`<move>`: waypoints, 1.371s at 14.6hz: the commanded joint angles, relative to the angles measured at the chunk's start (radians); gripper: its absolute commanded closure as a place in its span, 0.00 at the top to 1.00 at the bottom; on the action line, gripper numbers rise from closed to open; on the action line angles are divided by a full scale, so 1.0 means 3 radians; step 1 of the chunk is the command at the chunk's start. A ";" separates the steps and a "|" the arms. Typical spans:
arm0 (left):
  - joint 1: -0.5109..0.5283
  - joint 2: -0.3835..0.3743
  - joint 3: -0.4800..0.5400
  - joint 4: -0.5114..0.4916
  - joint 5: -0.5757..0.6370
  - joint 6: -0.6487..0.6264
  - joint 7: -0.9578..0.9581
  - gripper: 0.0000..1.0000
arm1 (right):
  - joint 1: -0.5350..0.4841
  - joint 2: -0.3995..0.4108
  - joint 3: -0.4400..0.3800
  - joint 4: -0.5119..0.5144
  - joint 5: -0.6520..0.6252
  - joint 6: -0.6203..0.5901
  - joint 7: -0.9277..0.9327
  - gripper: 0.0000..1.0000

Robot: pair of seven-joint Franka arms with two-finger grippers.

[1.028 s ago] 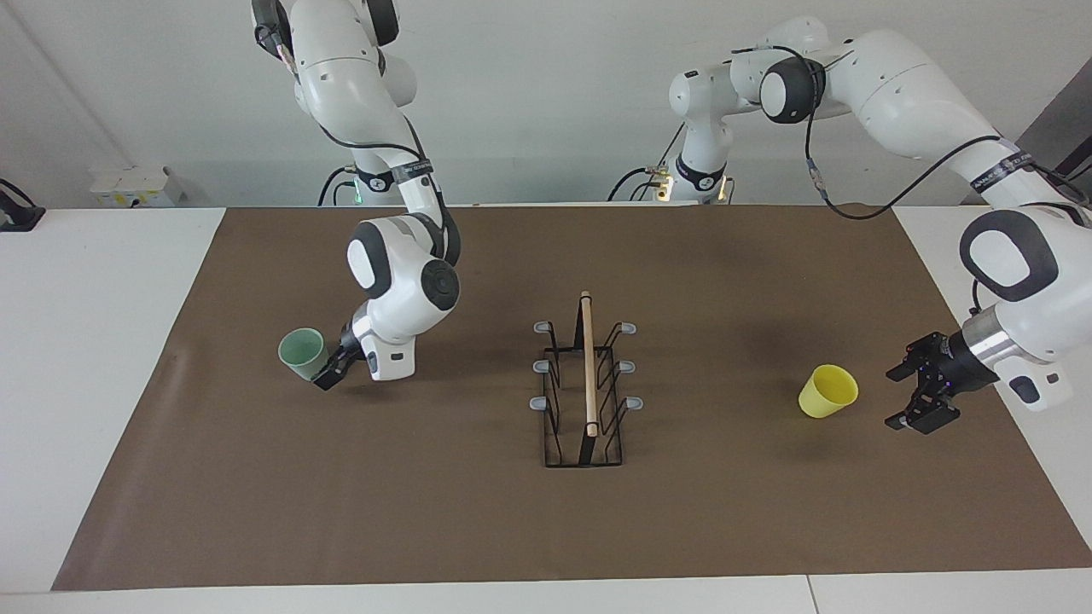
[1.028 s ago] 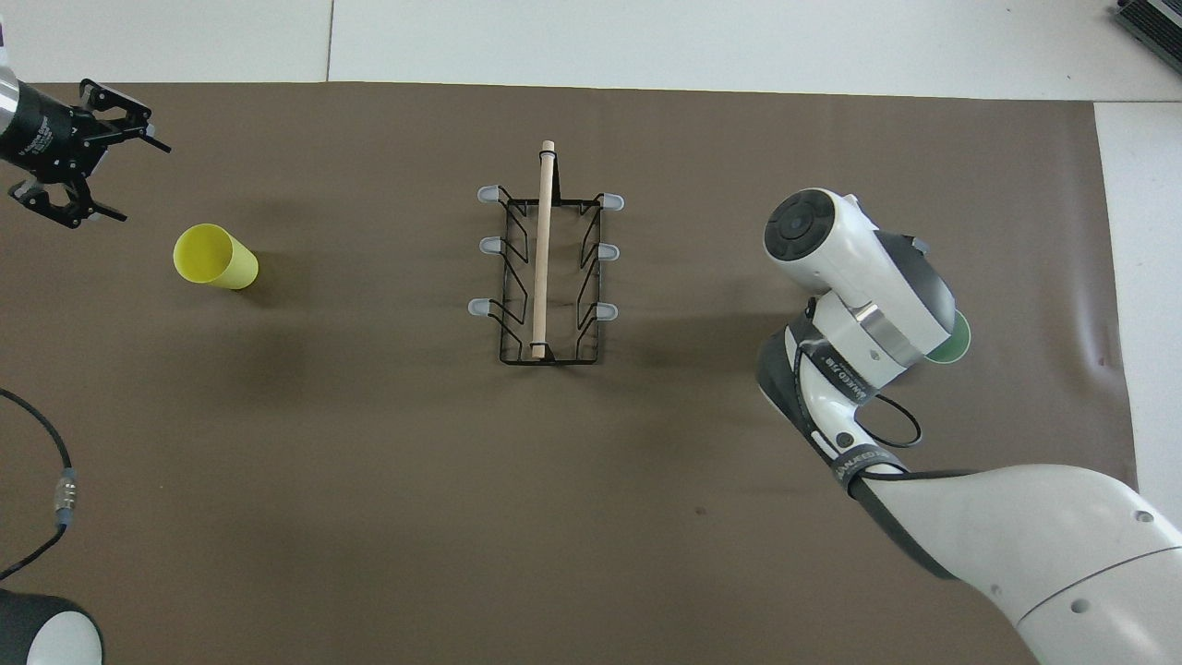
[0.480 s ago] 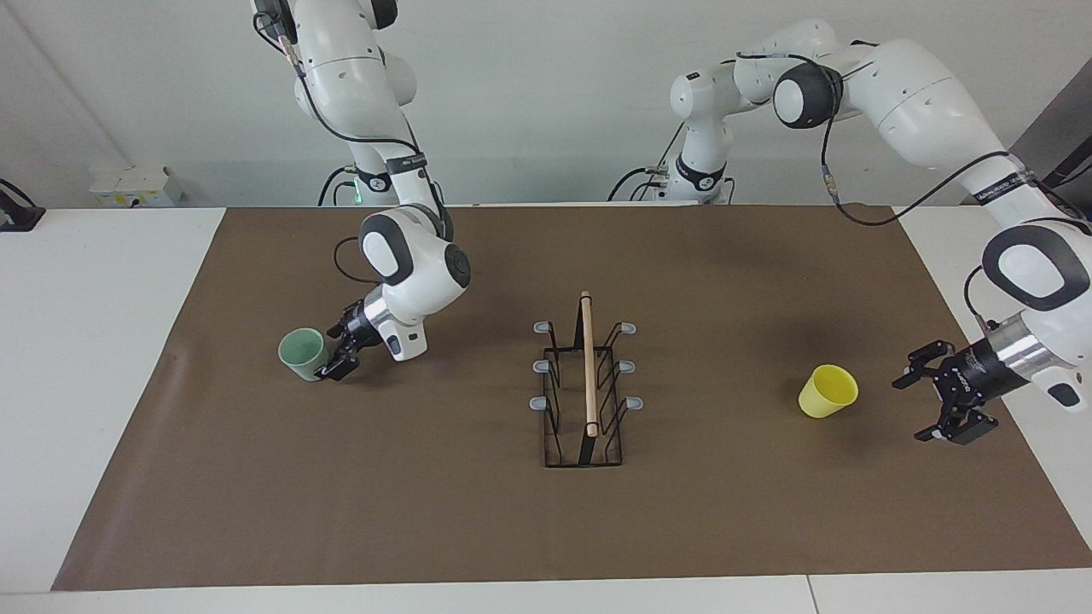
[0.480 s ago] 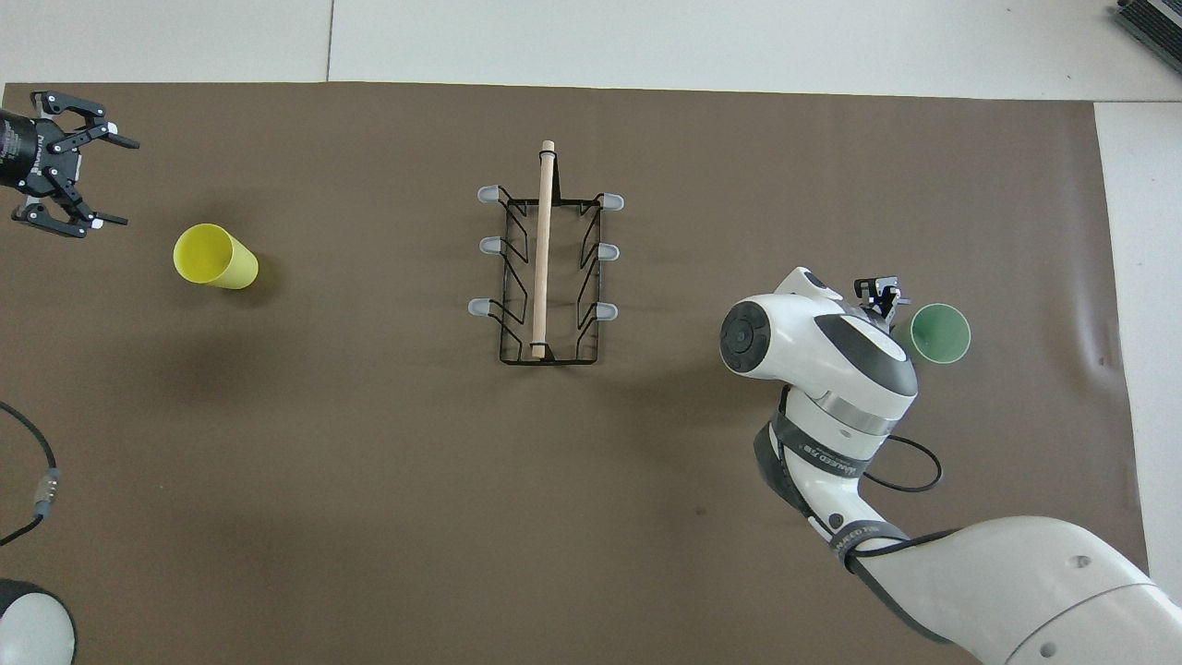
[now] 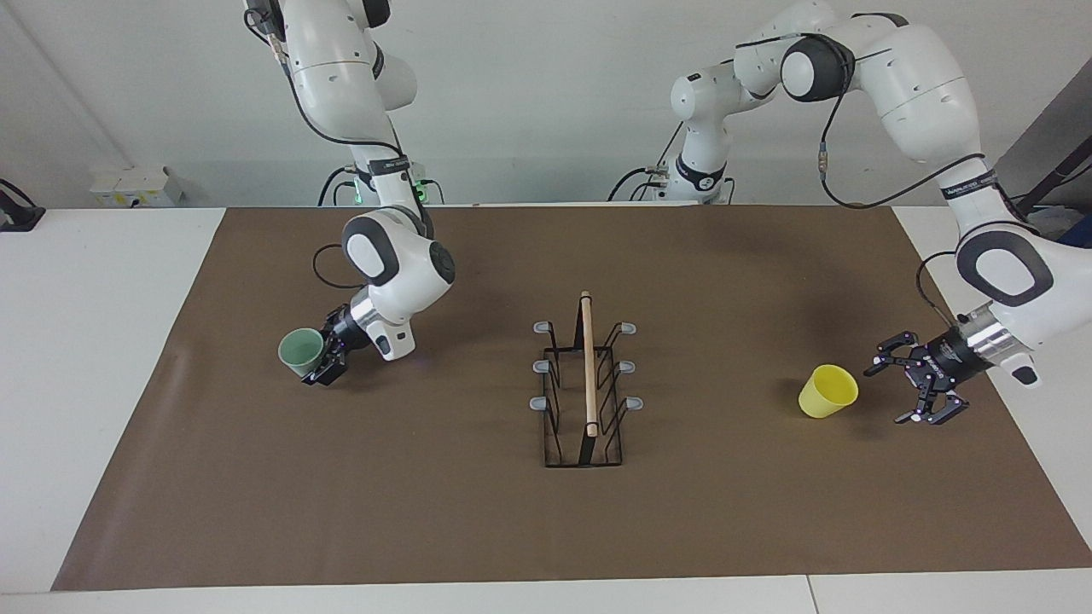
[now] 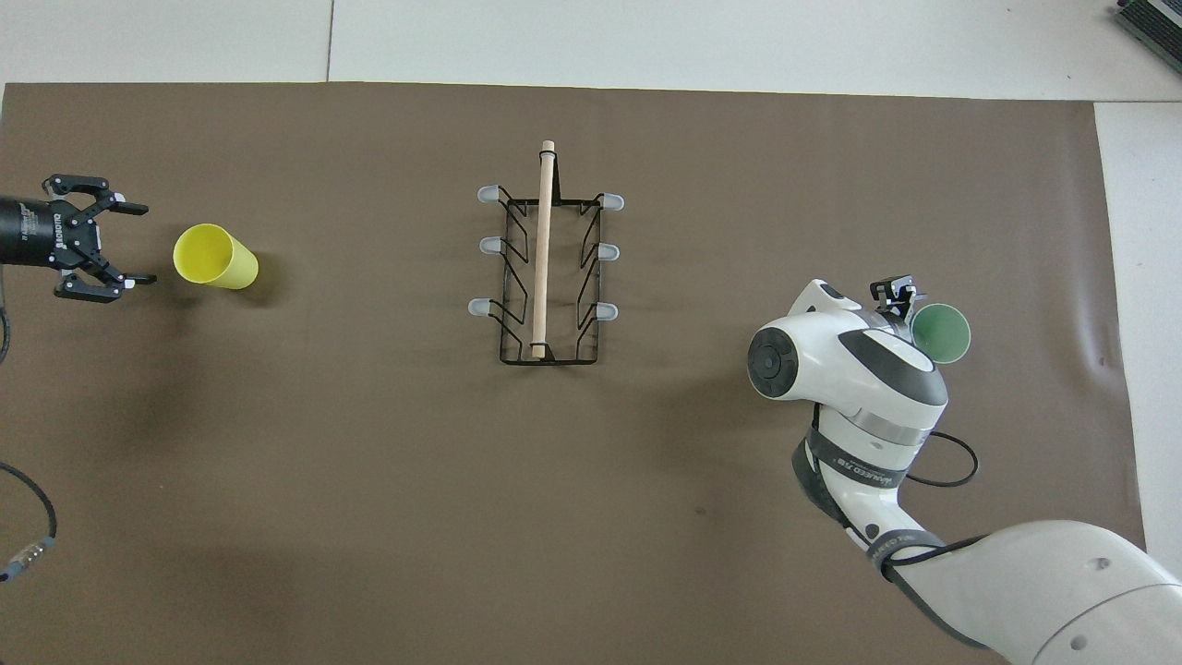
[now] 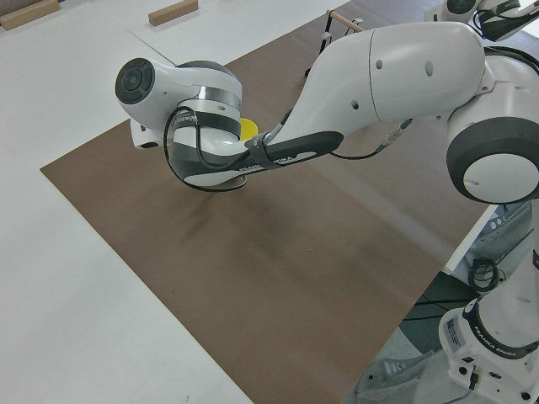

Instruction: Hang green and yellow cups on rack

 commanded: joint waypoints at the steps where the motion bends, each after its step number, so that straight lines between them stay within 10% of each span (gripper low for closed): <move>1: 0.0007 -0.0264 -0.0006 -0.0413 -0.0136 0.0180 -0.0132 1.00 | -0.0099 -0.0100 0.0017 -0.0160 -0.0207 0.0144 0.0055 1.00; 3: 0.0007 -0.0330 -0.0006 -0.0495 -0.0258 0.0200 -0.0122 1.00 | -0.0129 -0.0105 0.0017 -0.0201 -0.0253 0.0195 0.0177 0.74; 4: 0.0002 -0.0330 -0.0006 -0.0500 -0.0299 0.0200 -0.0132 1.00 | -0.0135 -0.0100 0.0022 -0.0201 -0.0269 0.0215 0.0193 0.18; 5: 0.0002 -0.0361 -0.0006 -0.0612 -0.0310 0.0231 -0.0107 1.00 | -0.0135 -0.0105 0.0022 -0.0196 -0.0269 0.0185 0.0269 0.00; 11: -0.0003 -0.0519 -0.0012 -0.1118 -0.0800 0.0588 0.0159 1.00 | -0.0084 -0.0110 0.0027 0.0166 0.0317 0.0016 0.0347 0.00; 20: -0.0238 -0.0704 -0.0042 -0.1784 -0.2037 0.1100 0.0645 1.00 | -0.0043 -0.0095 0.0298 0.1577 0.1765 -0.1011 0.0326 0.00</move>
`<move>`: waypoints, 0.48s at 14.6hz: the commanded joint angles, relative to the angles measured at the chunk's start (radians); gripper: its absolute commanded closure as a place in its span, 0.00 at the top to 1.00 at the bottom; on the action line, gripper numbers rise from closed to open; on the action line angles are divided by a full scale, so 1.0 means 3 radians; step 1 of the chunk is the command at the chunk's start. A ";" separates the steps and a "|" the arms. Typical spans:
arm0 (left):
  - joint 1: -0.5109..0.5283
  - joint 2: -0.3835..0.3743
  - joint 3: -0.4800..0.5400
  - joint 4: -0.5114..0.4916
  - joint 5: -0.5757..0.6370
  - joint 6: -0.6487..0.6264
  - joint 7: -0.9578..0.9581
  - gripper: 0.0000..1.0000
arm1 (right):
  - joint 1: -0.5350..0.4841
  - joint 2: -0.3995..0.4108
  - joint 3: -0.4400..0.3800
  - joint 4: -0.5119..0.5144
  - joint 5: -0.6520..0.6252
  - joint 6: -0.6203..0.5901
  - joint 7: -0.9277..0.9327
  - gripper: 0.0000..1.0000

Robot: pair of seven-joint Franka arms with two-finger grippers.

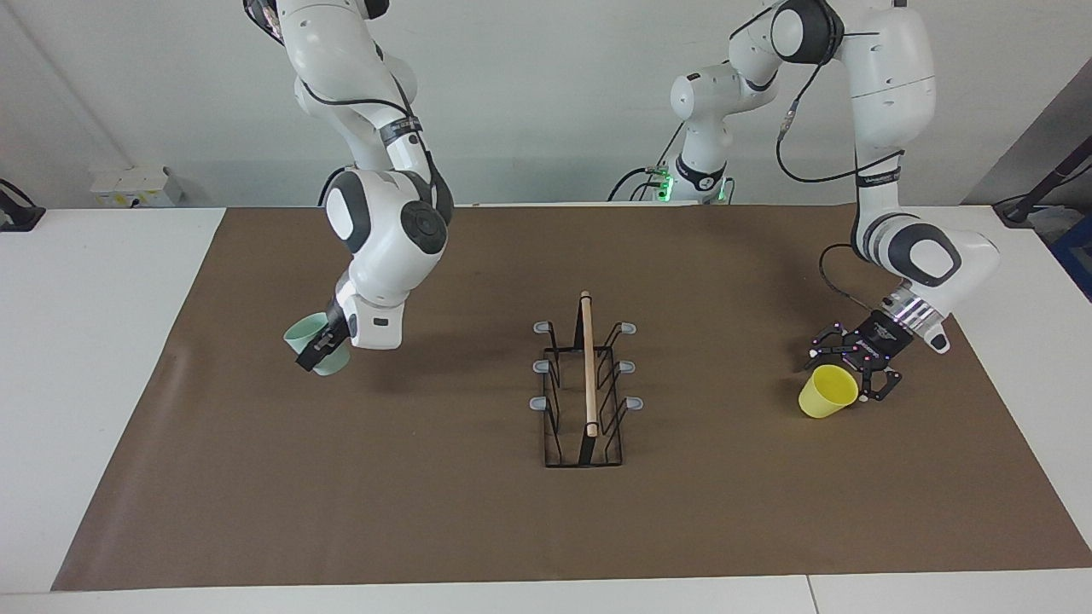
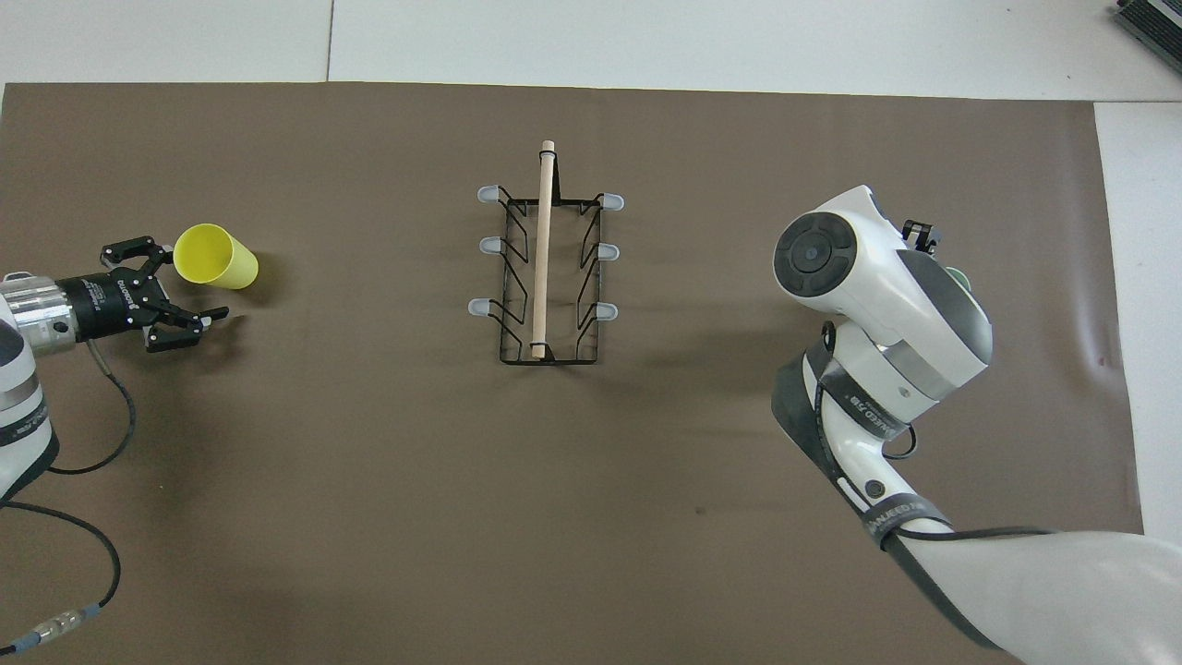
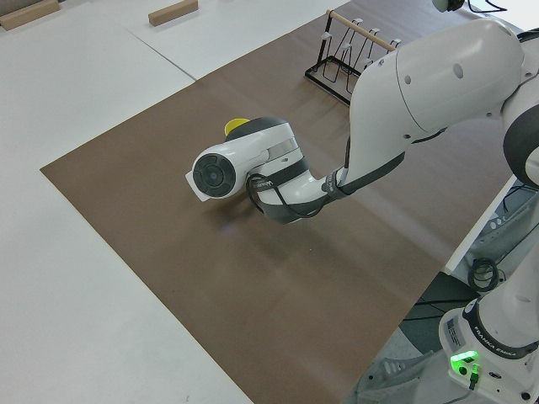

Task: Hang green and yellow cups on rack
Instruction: 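Grasp the green cup with the right gripper while the left gripper grasps yellow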

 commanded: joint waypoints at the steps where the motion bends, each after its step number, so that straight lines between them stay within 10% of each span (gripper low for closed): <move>1: -0.0149 -0.0146 0.0017 -0.0186 -0.0349 0.0201 0.0071 1.00 | -0.0022 0.0022 0.0075 0.0353 0.0327 -0.0220 0.0004 0.00; 7: -0.0359 -0.0110 0.0022 -0.0165 -0.0672 0.0426 0.0168 1.00 | -0.0073 -0.0320 0.0081 0.0431 0.1266 -0.0143 0.0321 0.00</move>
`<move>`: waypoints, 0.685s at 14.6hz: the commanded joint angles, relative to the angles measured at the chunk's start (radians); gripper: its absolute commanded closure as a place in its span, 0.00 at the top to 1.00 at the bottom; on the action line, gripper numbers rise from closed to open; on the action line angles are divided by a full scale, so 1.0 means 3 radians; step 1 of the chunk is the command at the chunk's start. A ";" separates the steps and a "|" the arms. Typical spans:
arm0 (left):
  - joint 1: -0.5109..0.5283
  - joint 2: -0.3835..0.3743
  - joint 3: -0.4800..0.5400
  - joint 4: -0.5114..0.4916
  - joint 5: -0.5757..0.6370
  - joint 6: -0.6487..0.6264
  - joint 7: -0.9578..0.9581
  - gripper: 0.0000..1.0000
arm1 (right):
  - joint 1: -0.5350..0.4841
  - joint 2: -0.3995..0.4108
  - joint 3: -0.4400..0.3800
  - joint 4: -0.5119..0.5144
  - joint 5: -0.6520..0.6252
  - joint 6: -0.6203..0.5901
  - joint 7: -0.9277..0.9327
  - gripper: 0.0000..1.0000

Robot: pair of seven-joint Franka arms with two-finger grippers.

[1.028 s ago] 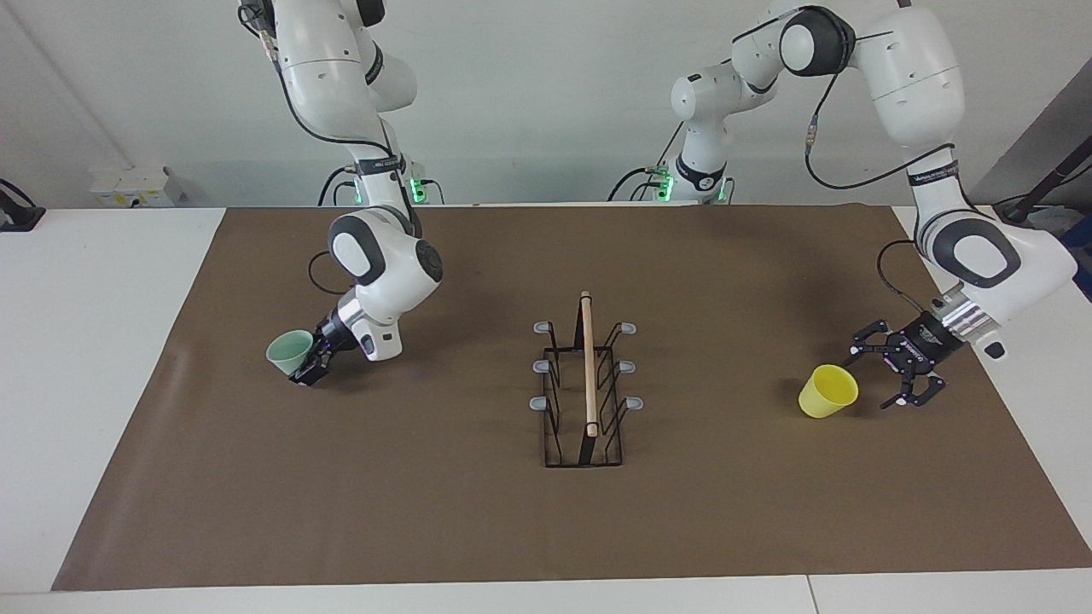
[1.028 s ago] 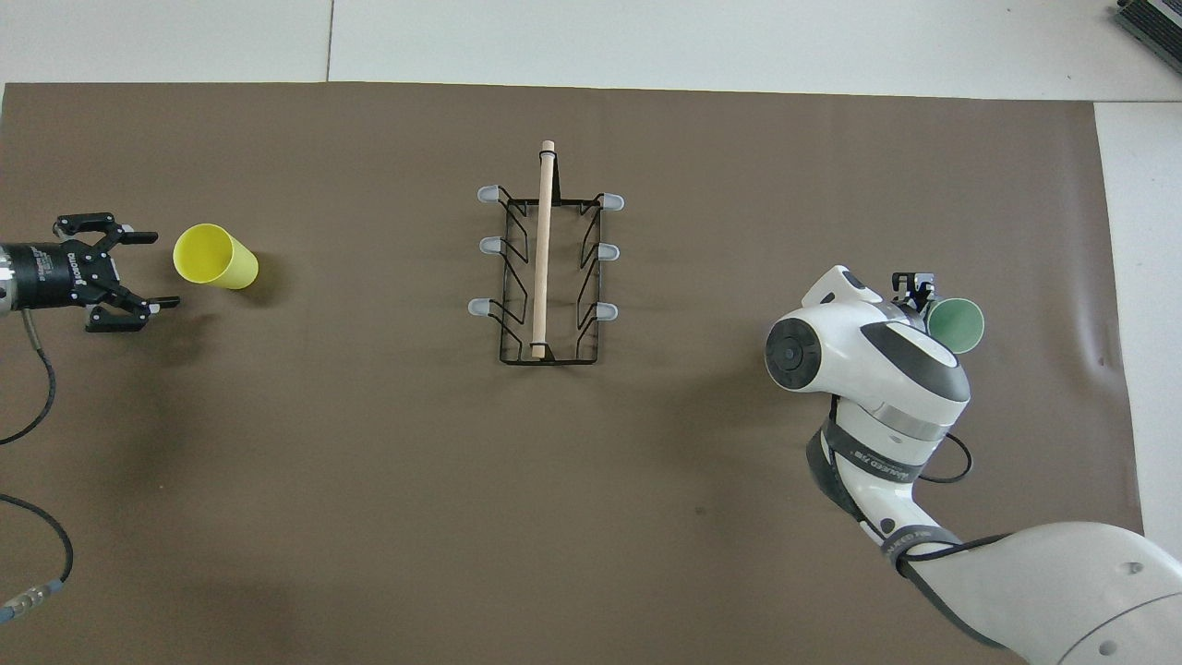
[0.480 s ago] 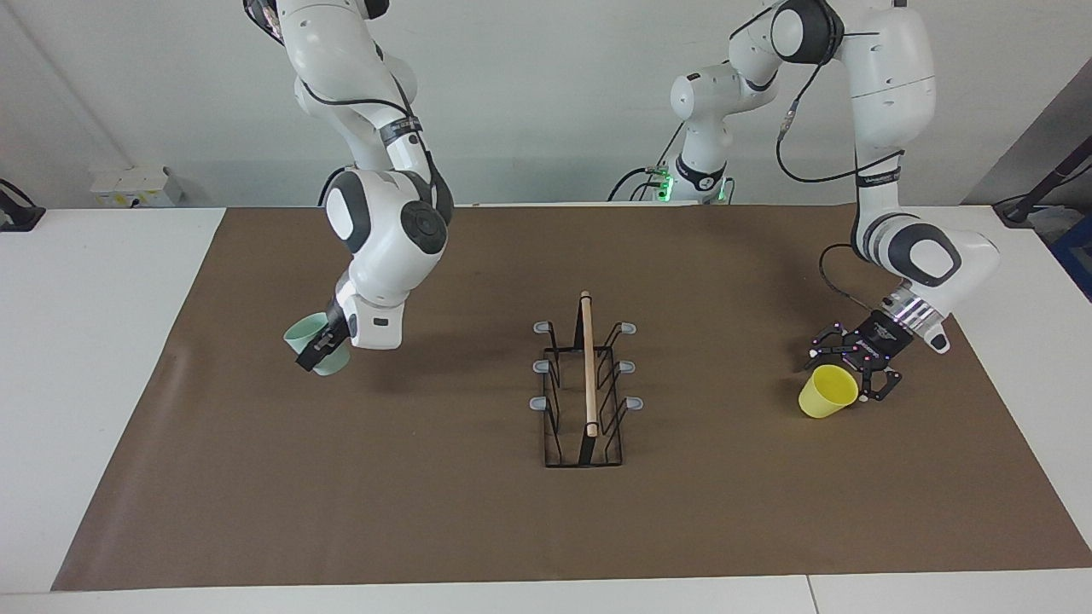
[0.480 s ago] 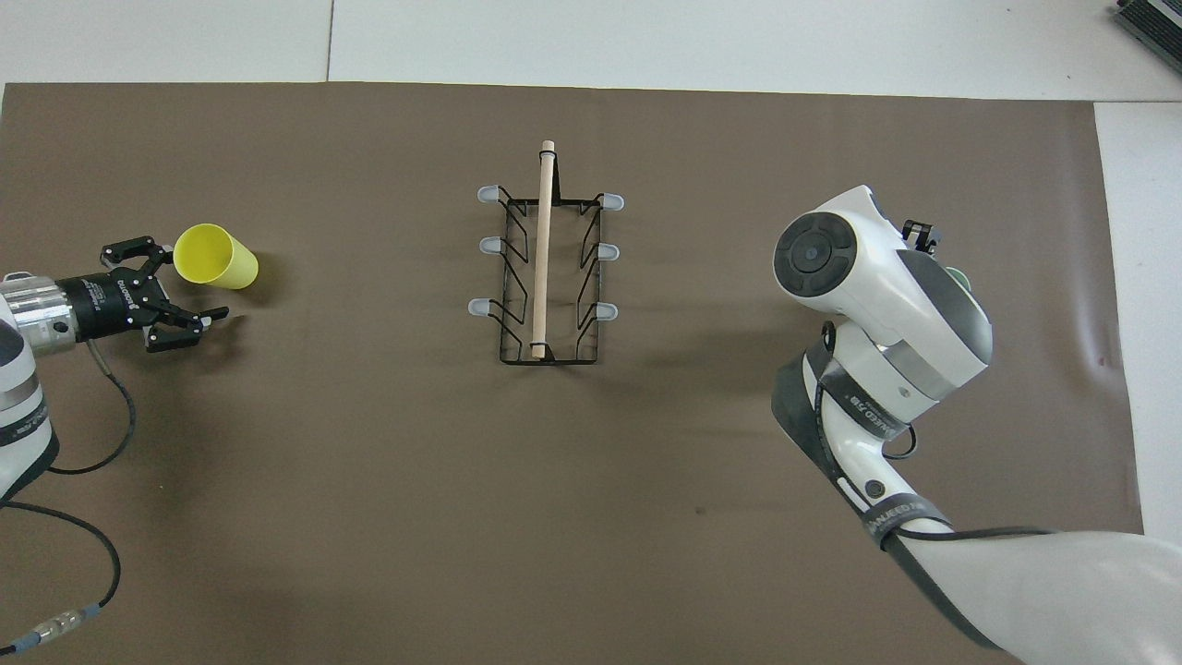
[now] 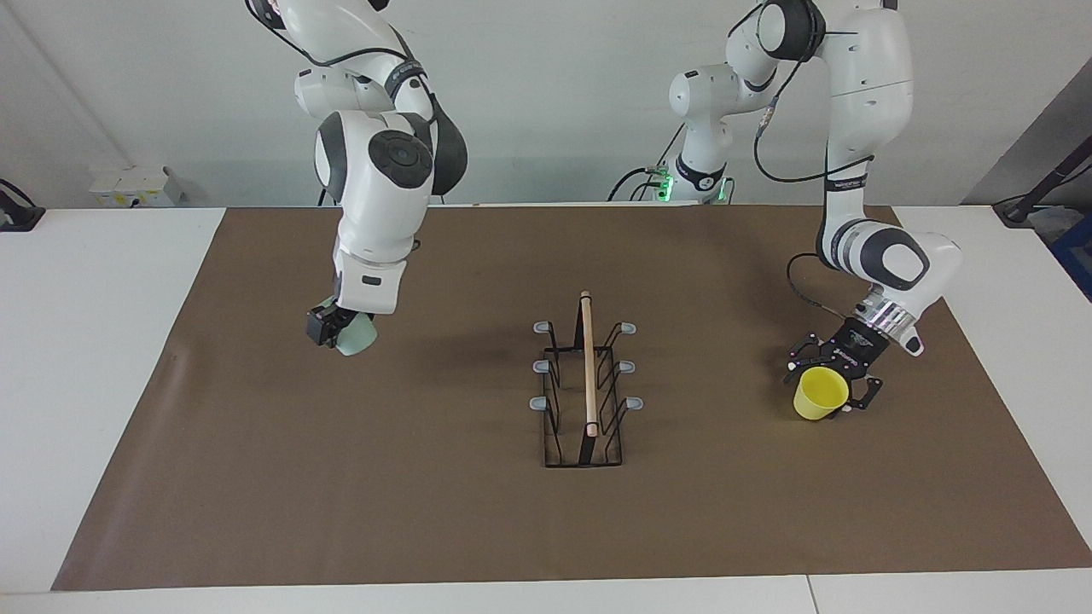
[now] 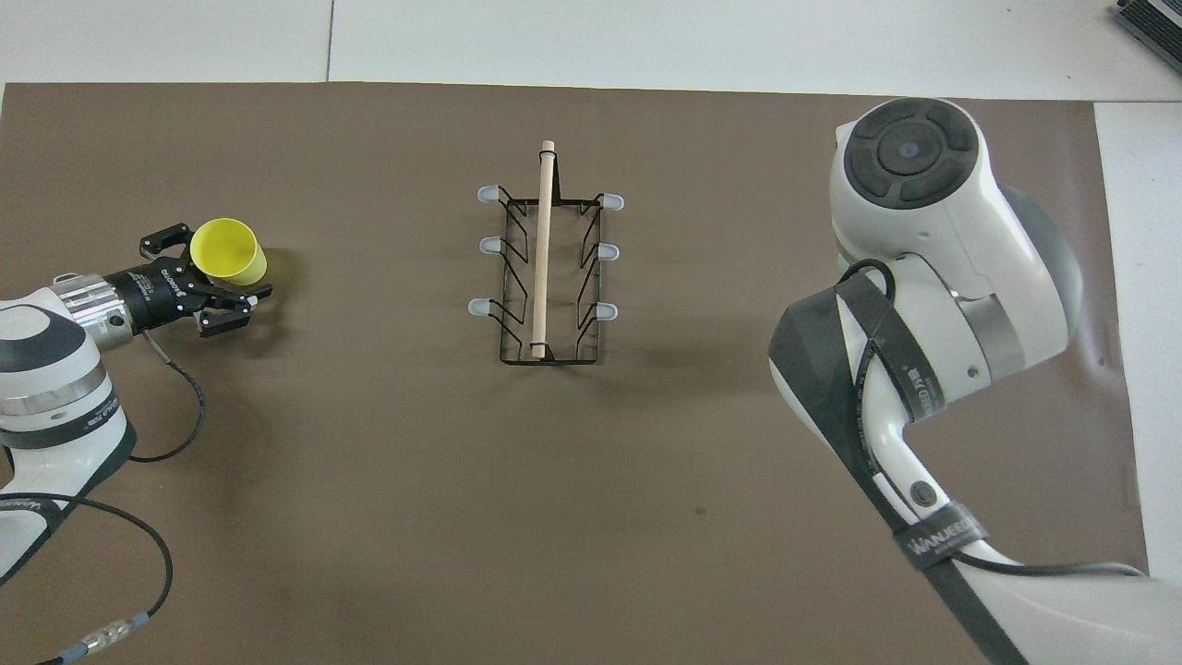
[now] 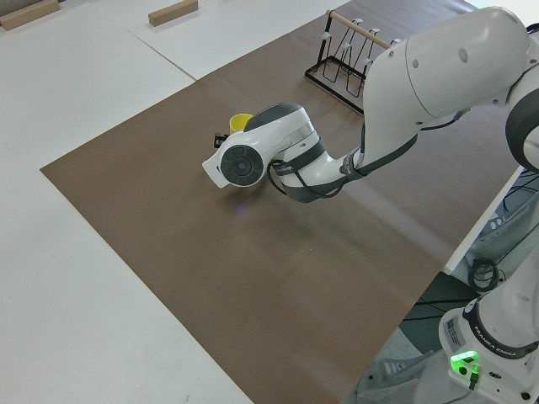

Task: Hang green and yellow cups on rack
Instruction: 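Grasp the green cup with the right gripper while the left gripper grasps yellow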

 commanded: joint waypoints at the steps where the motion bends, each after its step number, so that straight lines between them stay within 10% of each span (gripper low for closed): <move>1: -0.0034 -0.0076 0.0033 -0.0095 -0.0101 0.0062 0.0122 1.00 | -0.0075 -0.0222 0.0019 -0.0036 0.0532 0.0120 0.0096 0.00; 5: -0.0151 -0.0076 0.0023 -0.0090 -0.0157 0.0179 0.0306 0.96 | -0.0157 -0.0371 0.0018 -0.0087 0.1023 0.0371 0.0086 0.00; 7: -0.0289 -0.0096 0.0023 -0.0090 -0.0162 0.0429 0.0296 0.77 | -0.0157 -0.0427 0.0018 -0.0128 0.1223 0.0529 0.0091 0.00; 9: -0.0382 -0.0112 0.0028 -0.0095 -0.0162 0.0502 0.0372 0.10 | -0.0157 -0.0473 0.0024 -0.0204 0.1417 0.0728 0.0096 0.00; 10: -0.0387 -0.0122 0.0033 -0.0085 -0.0162 0.0507 0.0383 0.00 | -0.0157 -0.0514 0.0024 -0.0255 0.1540 0.0831 0.0091 0.00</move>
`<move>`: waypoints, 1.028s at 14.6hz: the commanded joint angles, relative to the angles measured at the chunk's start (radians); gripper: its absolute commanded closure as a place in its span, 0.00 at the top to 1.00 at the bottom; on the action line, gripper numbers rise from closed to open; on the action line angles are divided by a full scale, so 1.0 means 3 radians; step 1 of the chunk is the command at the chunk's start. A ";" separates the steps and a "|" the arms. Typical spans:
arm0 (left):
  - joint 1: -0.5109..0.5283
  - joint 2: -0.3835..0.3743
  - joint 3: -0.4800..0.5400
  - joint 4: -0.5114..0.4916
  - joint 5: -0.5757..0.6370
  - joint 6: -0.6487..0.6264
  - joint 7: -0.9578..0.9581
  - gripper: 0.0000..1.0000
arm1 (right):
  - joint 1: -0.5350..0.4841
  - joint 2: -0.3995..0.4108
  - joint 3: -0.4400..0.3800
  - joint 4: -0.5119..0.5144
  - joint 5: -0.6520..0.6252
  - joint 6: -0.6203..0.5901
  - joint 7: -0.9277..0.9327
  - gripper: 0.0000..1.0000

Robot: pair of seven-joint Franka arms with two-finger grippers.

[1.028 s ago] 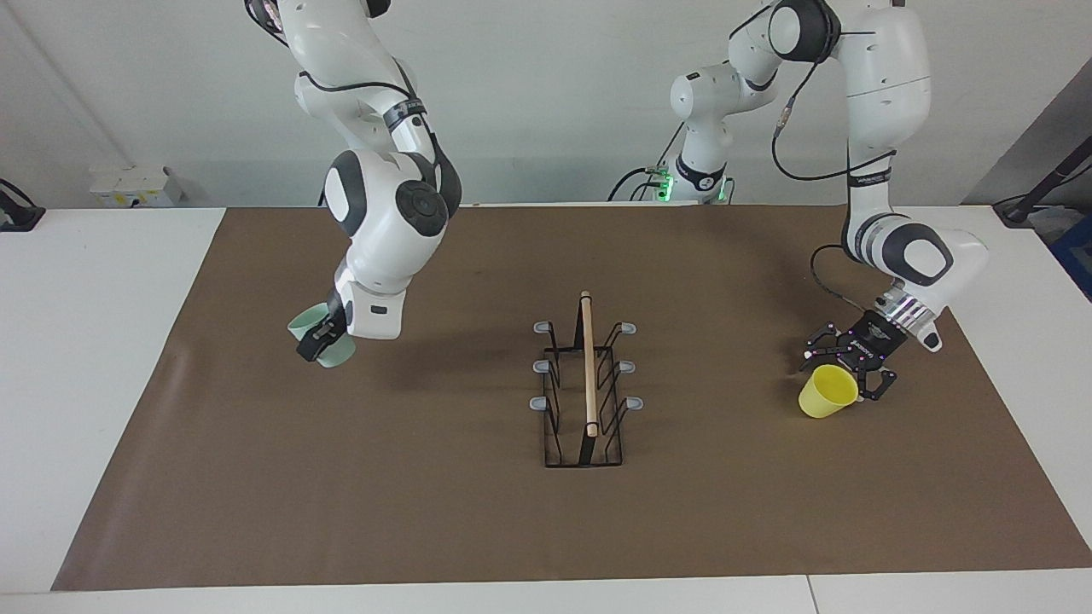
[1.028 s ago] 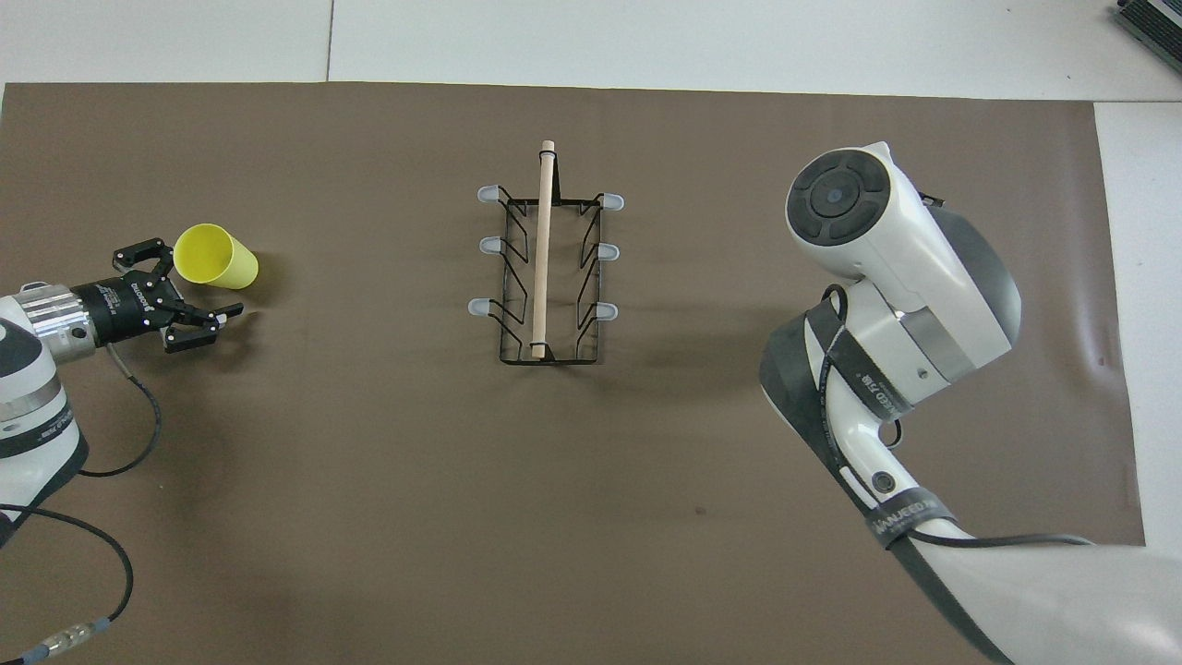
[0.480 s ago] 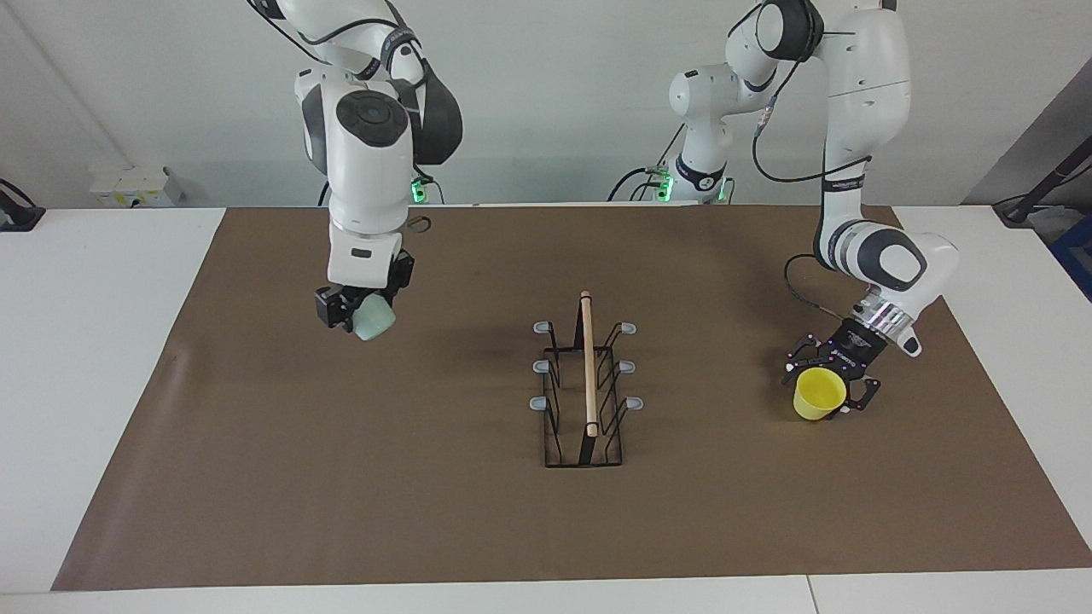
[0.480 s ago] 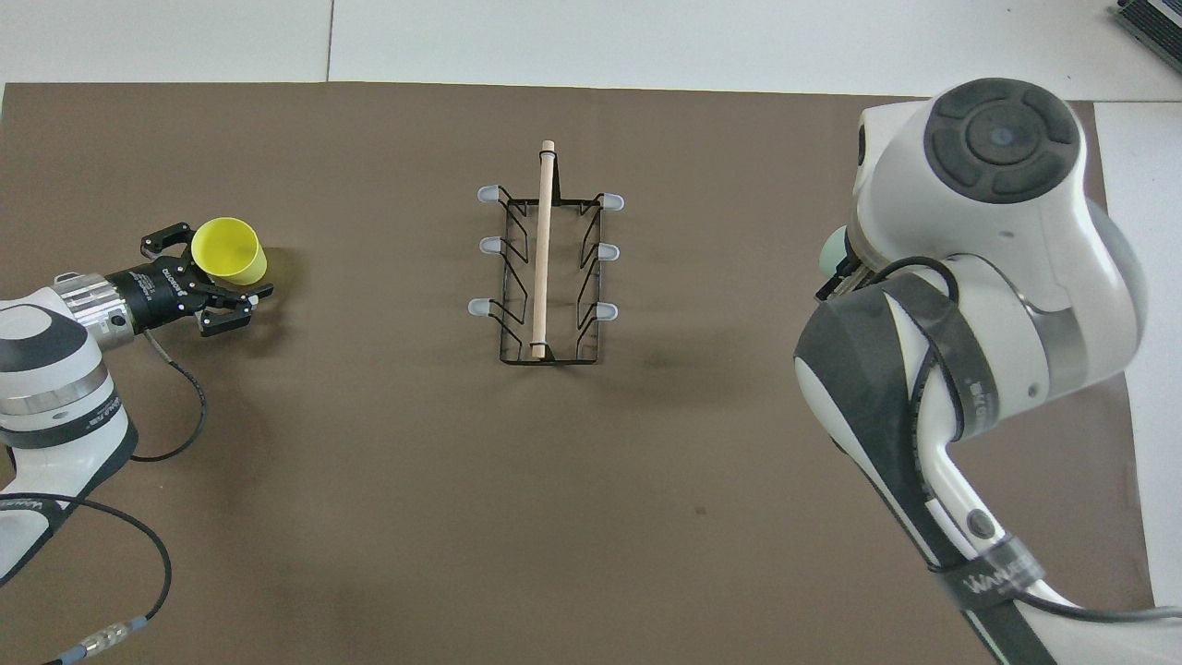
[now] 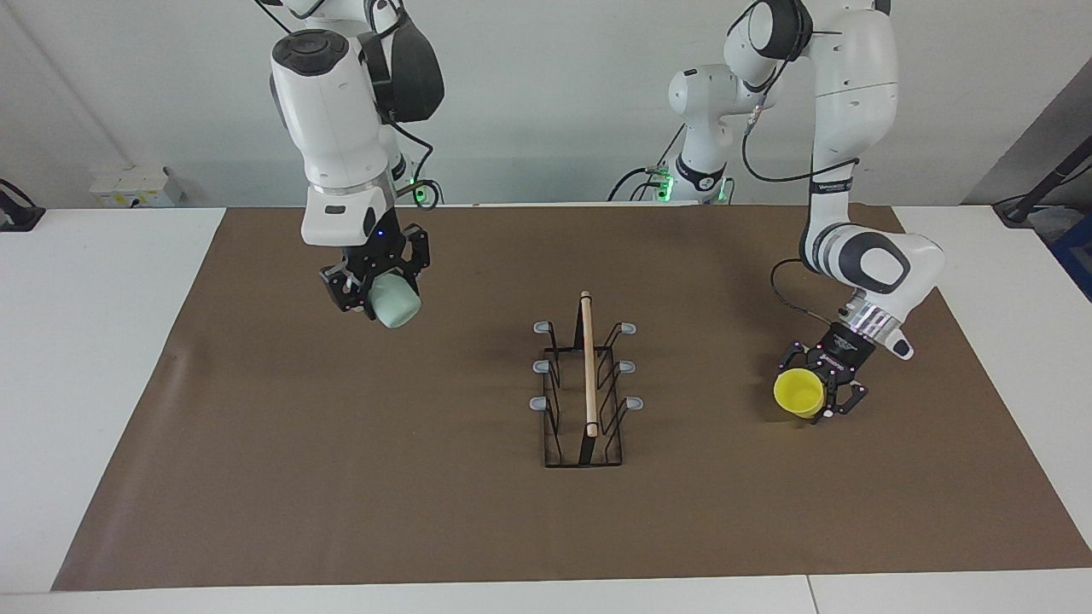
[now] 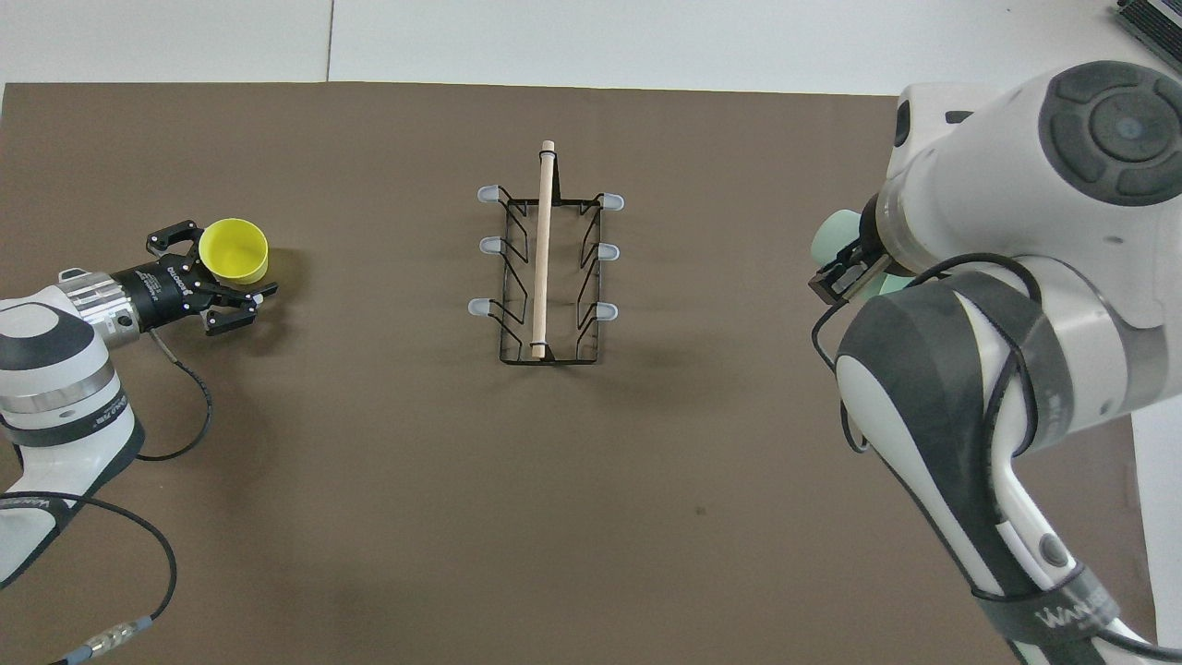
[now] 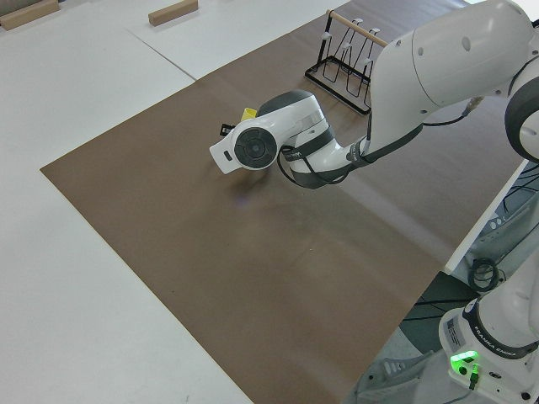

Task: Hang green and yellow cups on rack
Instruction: 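Grasp the green cup with the right gripper while the left gripper grasps yellow, then carry the green cup toward the rack with the right gripper while left lifts yellow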

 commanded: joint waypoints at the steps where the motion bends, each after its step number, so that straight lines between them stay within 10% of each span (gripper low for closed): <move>1: -0.0076 -0.0128 0.0045 -0.0086 -0.0081 0.0095 0.0130 0.00 | -0.0043 -0.0207 0.0025 -0.0264 0.0343 0.0297 0.0035 0.00; 5: -0.0030 -0.0286 0.0070 0.0042 -0.0030 0.0125 0.0115 0.00 | -0.0053 -0.0356 0.0025 -0.0427 0.0763 0.0568 0.0035 0.00; 15: -0.0014 -0.0547 0.0152 0.0343 0.1799 0.0074 0.0100 0.00 | 0.0140 -0.0780 0.0030 -0.1409 0.2383 0.2076 -0.0113 0.00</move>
